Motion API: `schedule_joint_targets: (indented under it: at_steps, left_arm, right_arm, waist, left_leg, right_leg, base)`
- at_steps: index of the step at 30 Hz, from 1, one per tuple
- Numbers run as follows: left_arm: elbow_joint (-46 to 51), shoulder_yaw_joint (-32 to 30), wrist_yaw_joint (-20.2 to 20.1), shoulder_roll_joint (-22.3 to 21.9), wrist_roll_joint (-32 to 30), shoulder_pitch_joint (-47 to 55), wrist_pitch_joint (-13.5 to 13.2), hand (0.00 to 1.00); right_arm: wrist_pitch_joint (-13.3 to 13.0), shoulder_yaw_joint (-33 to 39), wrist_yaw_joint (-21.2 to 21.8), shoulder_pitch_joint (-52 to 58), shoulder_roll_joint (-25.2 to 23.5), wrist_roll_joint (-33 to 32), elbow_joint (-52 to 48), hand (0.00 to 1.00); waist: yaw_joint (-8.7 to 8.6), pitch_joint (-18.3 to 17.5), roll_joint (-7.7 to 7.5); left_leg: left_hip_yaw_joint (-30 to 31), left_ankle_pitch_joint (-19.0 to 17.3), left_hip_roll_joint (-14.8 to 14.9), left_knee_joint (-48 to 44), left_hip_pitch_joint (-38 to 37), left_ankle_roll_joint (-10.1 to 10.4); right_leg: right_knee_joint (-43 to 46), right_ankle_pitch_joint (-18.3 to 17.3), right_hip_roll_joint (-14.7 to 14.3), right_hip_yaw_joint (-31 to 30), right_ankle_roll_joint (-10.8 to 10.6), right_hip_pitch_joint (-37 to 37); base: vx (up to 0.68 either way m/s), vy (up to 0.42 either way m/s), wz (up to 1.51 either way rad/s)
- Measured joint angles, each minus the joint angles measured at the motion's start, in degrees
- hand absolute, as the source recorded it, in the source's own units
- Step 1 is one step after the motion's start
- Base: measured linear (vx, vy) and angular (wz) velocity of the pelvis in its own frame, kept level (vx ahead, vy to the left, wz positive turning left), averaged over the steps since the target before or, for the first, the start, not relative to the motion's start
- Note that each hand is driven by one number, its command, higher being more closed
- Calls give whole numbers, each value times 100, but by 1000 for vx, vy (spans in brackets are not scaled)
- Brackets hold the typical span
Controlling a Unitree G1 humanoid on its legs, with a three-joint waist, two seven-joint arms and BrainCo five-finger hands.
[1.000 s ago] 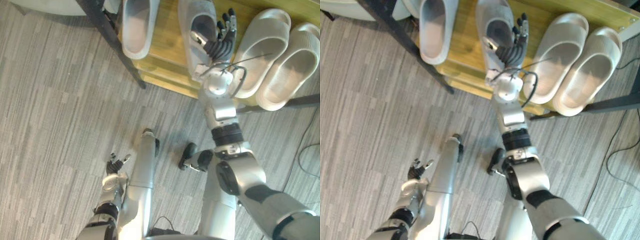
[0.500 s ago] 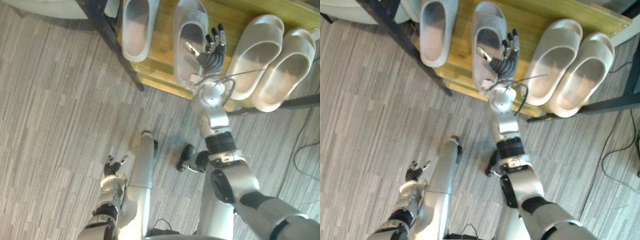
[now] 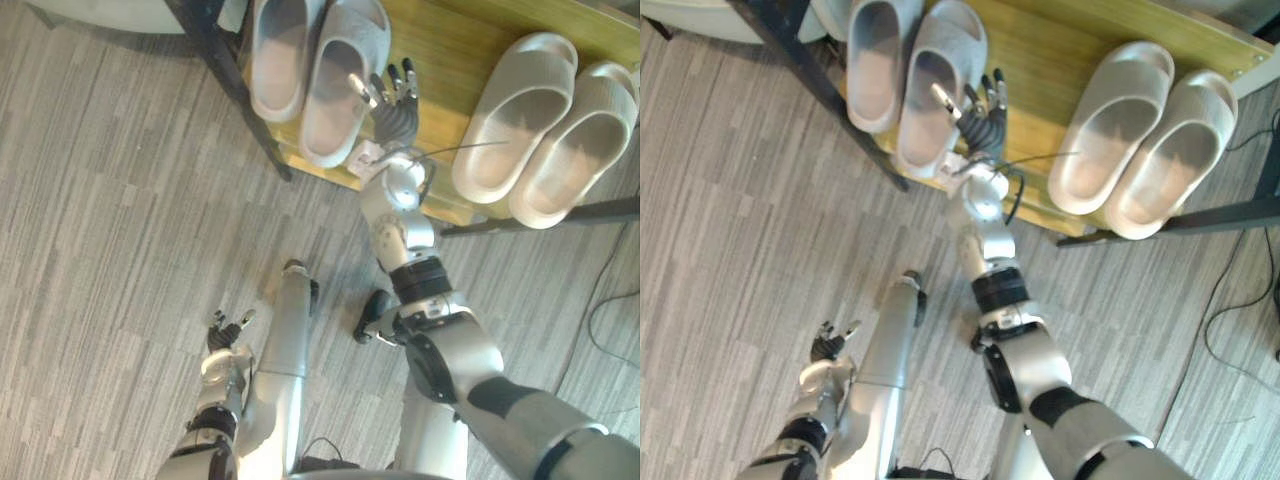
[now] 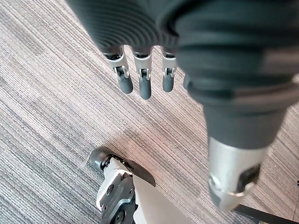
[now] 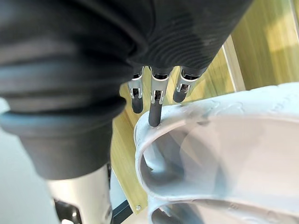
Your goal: Organize the slippers on the shoe rack
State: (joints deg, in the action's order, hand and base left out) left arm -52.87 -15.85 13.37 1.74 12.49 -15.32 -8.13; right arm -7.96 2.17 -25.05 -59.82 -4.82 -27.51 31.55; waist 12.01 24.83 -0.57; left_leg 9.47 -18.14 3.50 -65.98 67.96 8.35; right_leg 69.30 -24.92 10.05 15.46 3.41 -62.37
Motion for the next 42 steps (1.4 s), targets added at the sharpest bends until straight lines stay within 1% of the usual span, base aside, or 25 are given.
schedule_joint_targets:
  at_steps: [5, 7, 15, 20, 26, 28, 30, 31, 32, 33, 34, 36, 38, 39, 40, 41, 42]
  left_arm:
    - [-5, 2, 7, -26, 2, -27, -17, 0]
    - [-5, 3, 6, -35, 1, -38, -30, 0]
    - [-12, 13, -4, -58, 1, -68, -43, 0]
    - [-14, 113, -11, -57, 3, -88, -102, 0]
    - [-21, 118, -18, -62, 4, -94, -112, 0]
    - [-23, 118, -26, -62, 3, -92, -110, 0]
    - [-27, 117, -31, -64, 3, -74, -106, 0]
    - [-42, 117, -35, -63, 3, -46, -103, 0]
    - [-45, 119, -40, -65, 2, -23, -100, 0]
    - [-55, 122, -107, -89, -1, 50, -96, 0]
    - [-48, 106, -122, -97, 2, 92, -105, 0]
    - [11, 57, -111, -74, 1, 263, -117, 0]
    - [11, 83, -133, -40, -7, 441, -109, 0]
    - [24, 120, -144, -22, -18, 604, -112, 0]
    - [37, 127, -150, -22, -29, 698, -111, 0]
    - [40, 155, -194, -25, -109, 888, -107, 0]
    - [39, 230, -244, -27, -135, 1042, -106, 0]
  right_arm:
    - [-28, 181, -7, -363, 110, -18, 383, 0]
    - [-27, 209, 10, -531, 192, -137, 558, 0]
    - [70, 214, 211, -815, 660, -238, 934, 0]
    - [116, 213, 262, -1057, 880, -237, 1222, 0]
    - [140, 209, 266, -1061, 1059, -155, 1219, 0]
    - [148, 194, 245, -1012, 1130, 67, 1131, 0]
    - [171, 141, 236, -763, 1164, 198, 676, 0]
    - [169, 5, 225, -436, 1171, 301, 161, 0]
    - [171, -66, 220, -285, 1166, 376, -43, 0]
    - [175, -230, 217, 49, 1153, 610, -400, 0]
    - [176, -296, 216, 180, 1152, 706, -540, 0]
    - [169, -567, 252, 878, 1158, 992, -1270, 0]
    - [171, -772, 406, 1698, 1147, 1265, -1742, 0]
    - [180, -928, 500, 2197, 1126, 1457, -1919, 0]
    - [181, -974, 545, 2459, 1112, 1534, -1992, 0]
    - [191, -1139, 693, 3041, 1080, 1700, -2115, 0]
    - [195, -1239, 805, 3498, 1078, 1882, -2204, 0]
  waist:
    - [44, 0, 1]
    - [65, -1, 2]
    - [132, -2, 11]
    - [179, 1, 32]
    - [193, -3, 43]
    - [178, -3, 42]
    - [140, 0, 47]
    - [80, 3, 54]
    - [56, 3, 53]
    - [37, 2, 52]
    - [14, 1, 51]
    - [-79, -10, 46]
    - [-127, -42, 44]
    - [-174, -111, 33]
    - [-194, -166, 34]
    - [-261, -318, 24]
    - [-308, -467, 29]
  left_leg:
    - [56, 65, -55, 103, -34, 29]
    - [75, 88, -56, 132, -38, 56]
    - [103, 99, -54, 150, -36, 72]
    - [98, 98, -55, 150, -34, 70]
    - [70, 93, -38, 133, -47, 62]
    - [34, 92, -26, 125, -104, 59]
    - [9, 90, -8, 124, -221, 58]
    - [-22, 81, 18, 195, -433, 47]
    - [-49, 77, 37, 251, -560, 39]
    - [-153, 67, 94, 407, -882, 18]
    - [-183, 49, 101, 489, -1017, -15]
    - [-302, 99, 159, 915, -1577, -96]
    - [-484, 185, 255, 1404, -2197, -134]
    - [-573, 249, 286, 1713, -2528, -162]
    - [-614, 277, 290, 1859, -2687, -168]
    - [-716, 353, 295, 2203, -3041, -209]
    - [-794, 423, 300, 2483, -3304, -203]
  right_leg:
    - [-4, -23, 59, 67, 31, 31]
    - [-3, -28, 65, 93, 39, 31]
    - [-4, -30, 65, 124, 42, 31]
    - [-2, -36, 71, 123, 52, 30]
    - [9, -37, 71, 105, 54, 32]
    - [10, -35, 65, 68, 54, 67]
    - [-10, -35, 54, 54, 53, 190]
    - [-110, -34, 31, 44, 51, 403]
    - [-176, -26, 21, 32, 36, 517]
    - [-347, 14, -21, -21, 6, 790]
    - [-418, 33, -28, -38, -21, 903]
    - [-848, 146, -49, -40, -39, 1428]
    - [-1345, 291, -90, -39, -76, 1996]
    - [-1649, 367, -110, -38, -122, 2309]
    - [-1795, 409, -112, -32, -140, 2465]
    - [-2136, 505, -124, -28, -155, 2799]
    - [-2412, 592, -136, -28, -191, 3049]
  base:
    - [-35, -12, 10]
    - [-38, -19, 6]
    - [-17, 3, 1]
    - [-7, 5, 0]
    - [-7, 6, -1]
    - [-27, 29, -6]
    - [-17, 32, -5]
    - [-5, 30, -5]
    - [1, 39, -16]
    - [14, 30, -17]
    - [35, 38, -18]
    - [57, 40, -11]
    - [83, 53, -13]
    - [86, 43, -6]
    - [137, 62, -2]
    - [171, 73, 0]
    - [225, 92, -1]
